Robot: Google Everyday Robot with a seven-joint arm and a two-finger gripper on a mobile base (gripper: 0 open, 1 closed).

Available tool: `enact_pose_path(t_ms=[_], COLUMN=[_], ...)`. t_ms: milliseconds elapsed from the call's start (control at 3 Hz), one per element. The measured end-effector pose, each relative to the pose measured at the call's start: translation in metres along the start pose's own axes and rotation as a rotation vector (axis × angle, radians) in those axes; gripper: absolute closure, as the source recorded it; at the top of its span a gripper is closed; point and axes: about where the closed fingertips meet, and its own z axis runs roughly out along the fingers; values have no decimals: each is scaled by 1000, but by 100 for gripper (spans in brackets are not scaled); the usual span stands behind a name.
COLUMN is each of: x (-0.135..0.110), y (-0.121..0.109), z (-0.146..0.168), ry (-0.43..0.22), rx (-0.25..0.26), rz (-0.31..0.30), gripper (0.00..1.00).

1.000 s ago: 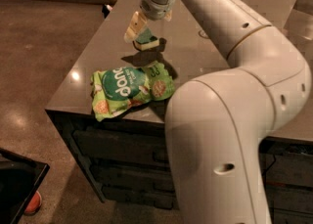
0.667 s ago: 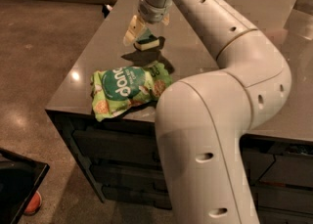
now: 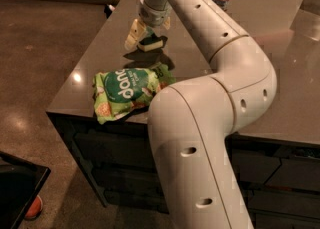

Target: Pick sponge

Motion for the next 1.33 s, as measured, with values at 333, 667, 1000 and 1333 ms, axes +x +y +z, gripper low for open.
enact_pose_path(t_ms=[333, 667, 1000, 1333], x=[0, -1, 3, 24], y=[-2, -4, -12, -49], z=[6, 5, -12, -86], ry=[13, 9, -13, -79], rx=[-10, -16, -14, 49], rz=[-2, -6, -8, 15], gripper=[21, 44, 67, 100])
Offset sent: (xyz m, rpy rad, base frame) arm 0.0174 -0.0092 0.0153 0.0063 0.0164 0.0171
